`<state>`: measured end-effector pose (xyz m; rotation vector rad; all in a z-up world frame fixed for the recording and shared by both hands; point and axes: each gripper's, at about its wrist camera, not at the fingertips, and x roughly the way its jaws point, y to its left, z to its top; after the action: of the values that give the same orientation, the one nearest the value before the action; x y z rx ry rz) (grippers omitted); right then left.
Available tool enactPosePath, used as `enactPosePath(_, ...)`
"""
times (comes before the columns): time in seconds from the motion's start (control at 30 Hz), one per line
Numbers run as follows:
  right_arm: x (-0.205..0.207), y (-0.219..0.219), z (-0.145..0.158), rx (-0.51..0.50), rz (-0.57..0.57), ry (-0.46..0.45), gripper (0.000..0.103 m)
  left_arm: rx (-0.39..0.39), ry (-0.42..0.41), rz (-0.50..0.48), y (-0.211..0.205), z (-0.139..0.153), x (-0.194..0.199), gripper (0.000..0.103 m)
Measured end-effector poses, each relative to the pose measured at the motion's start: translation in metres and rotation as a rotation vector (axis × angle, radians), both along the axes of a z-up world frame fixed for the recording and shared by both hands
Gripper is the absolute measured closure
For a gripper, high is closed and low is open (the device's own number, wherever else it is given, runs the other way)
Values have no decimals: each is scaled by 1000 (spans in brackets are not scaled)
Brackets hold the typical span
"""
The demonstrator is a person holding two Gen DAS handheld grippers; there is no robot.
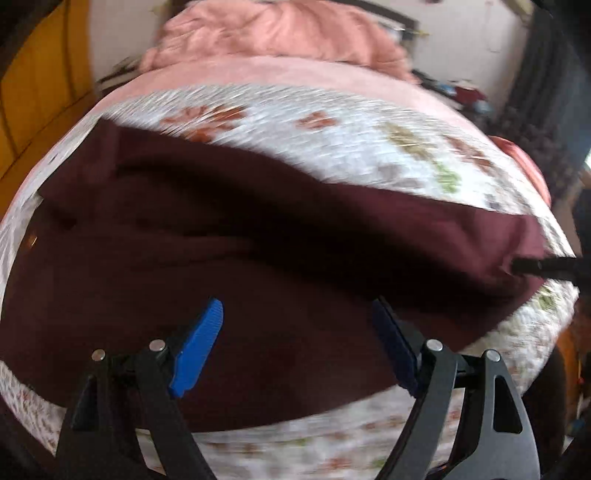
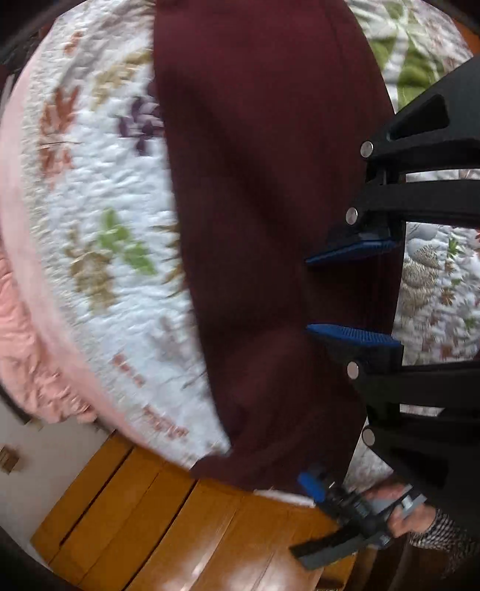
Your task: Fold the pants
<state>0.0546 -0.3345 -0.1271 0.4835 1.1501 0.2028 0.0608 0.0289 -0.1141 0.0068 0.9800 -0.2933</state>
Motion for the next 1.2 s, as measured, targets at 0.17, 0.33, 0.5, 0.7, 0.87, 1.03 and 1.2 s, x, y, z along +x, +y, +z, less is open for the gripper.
enactPosePath(0.17, 5, 6, -10, -44, 5, 55, 73, -25, 79, 8, 23, -27, 10, 22)
enactPosePath(0.33, 22, 47, 41, -95, 100, -59, 64, -78, 47, 13, 38, -10, 8, 22)
enactPosePath(0.5, 73, 136, 66, -84, 336, -144, 58, -80, 66, 100, 70, -13, 19, 22)
enactPosePath(0.7, 131, 215, 43, -16, 490, -72, 48, -106, 114, 113, 79, -24, 25, 23)
enactPosePath(0.87, 129, 234, 25, -80, 521, -55, 69, -169, 124, 120, 86, -22, 29, 23)
enactPosePath(1.03, 108, 231, 41, -35, 585, -149, 94, -233, 149, 130, 103, -26, 33, 24)
enactPosePath(1.2, 70, 249, 46, -51, 722, -186, 94, -262, 149, 105, 109, -28, 29, 25)
